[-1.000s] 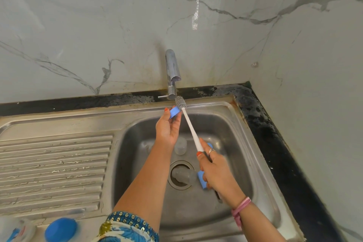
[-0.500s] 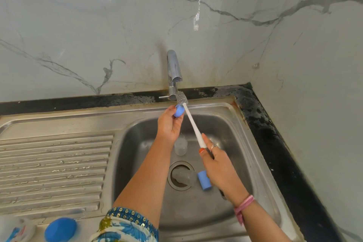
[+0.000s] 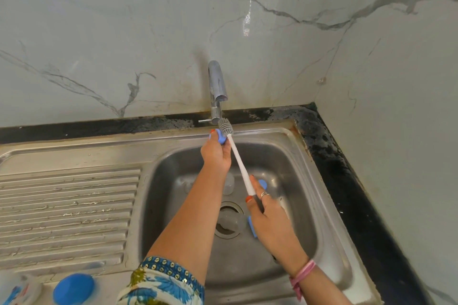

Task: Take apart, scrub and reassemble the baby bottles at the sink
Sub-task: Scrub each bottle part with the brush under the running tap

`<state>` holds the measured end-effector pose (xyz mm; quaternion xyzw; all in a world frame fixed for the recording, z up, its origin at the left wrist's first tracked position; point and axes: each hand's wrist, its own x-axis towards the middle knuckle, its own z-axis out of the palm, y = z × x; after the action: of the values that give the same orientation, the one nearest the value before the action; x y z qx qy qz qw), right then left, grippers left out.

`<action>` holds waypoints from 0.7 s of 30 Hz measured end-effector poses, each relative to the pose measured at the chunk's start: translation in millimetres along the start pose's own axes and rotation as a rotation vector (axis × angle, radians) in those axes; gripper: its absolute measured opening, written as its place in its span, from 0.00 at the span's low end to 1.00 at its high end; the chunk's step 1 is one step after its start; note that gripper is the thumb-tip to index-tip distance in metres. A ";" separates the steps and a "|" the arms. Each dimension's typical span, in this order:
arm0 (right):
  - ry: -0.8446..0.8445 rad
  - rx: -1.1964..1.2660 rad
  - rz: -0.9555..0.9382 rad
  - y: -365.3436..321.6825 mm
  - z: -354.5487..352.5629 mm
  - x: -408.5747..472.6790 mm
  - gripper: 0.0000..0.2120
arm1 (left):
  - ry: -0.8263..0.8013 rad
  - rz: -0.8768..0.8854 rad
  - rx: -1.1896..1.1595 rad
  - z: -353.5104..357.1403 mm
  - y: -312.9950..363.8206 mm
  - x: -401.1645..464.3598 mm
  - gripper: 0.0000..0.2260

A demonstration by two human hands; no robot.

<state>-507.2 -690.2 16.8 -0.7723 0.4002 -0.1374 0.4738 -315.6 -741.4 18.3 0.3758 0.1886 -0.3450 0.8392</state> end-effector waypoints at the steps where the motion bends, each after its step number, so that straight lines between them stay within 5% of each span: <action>1: 0.017 0.000 0.012 -0.6 -2.8 3.6 0.23 | -0.030 -0.011 0.019 0.1 0.2 -1.2 0.15; 7: 0.048 -0.034 -0.014 -3.9 -24.2 22.7 0.24 | -0.180 -0.050 0.165 -4.4 9.7 -2.0 0.08; 15: 0.009 -0.216 -0.068 -2.6 -13.2 -6.5 0.25 | -0.016 -0.021 0.070 -7.5 13.3 2.7 0.12; 21: 0.009 -0.140 -0.022 -11.8 -35.7 24.3 0.24 | -0.143 -0.092 0.173 -7.3 8.0 -7.0 0.13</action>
<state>-507.0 -727.9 41.0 -0.8074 0.4023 -0.1176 0.4153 -315.1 -729.0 21.6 0.4123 0.1148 -0.4242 0.7980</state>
